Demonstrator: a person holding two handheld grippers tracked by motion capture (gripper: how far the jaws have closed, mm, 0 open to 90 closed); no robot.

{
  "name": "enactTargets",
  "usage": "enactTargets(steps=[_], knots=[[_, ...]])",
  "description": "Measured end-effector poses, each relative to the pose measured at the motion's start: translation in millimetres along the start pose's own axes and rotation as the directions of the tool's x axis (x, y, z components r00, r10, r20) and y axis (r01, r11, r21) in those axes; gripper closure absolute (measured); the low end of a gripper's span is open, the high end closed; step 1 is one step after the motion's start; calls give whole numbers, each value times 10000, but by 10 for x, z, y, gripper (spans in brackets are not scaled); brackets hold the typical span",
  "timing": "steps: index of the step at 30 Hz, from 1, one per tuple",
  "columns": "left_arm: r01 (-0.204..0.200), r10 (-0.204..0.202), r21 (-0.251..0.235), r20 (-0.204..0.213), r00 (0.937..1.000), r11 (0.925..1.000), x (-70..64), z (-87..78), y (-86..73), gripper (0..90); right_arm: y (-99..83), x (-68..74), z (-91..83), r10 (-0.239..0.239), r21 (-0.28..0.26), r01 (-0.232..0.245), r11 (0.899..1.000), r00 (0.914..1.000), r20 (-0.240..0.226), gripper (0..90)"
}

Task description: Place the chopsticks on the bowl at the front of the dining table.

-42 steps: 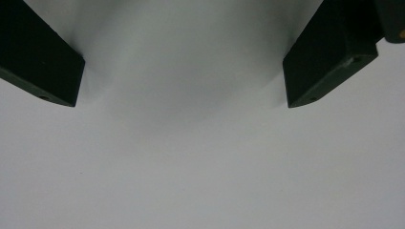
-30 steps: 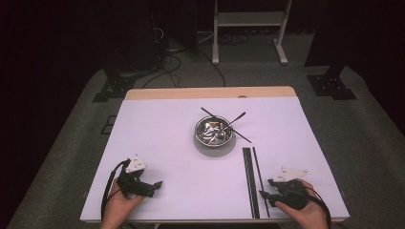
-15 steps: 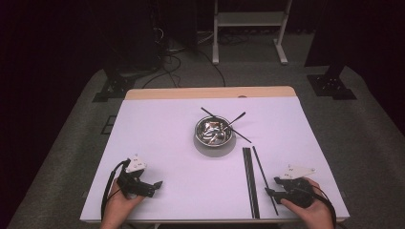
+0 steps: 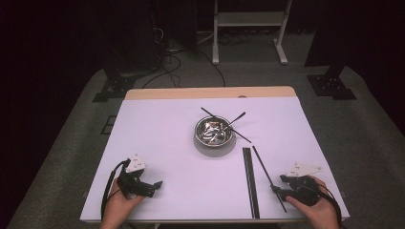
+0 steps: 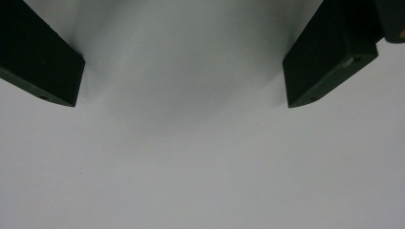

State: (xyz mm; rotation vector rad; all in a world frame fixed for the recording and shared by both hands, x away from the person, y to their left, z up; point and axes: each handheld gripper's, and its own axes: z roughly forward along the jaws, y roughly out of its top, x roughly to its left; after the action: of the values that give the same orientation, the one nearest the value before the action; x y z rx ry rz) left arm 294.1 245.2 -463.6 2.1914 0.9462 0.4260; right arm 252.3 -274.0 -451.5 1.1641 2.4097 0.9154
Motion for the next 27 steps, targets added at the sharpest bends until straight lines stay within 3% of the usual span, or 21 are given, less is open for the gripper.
enactTargets(steps=[27], knots=[[-1, 1, 0, -1, 10000, 10000, 0, 0, 0, 0, -107, -284, -101, 573, -38, -572, 9984, 9960, 679, 446]])
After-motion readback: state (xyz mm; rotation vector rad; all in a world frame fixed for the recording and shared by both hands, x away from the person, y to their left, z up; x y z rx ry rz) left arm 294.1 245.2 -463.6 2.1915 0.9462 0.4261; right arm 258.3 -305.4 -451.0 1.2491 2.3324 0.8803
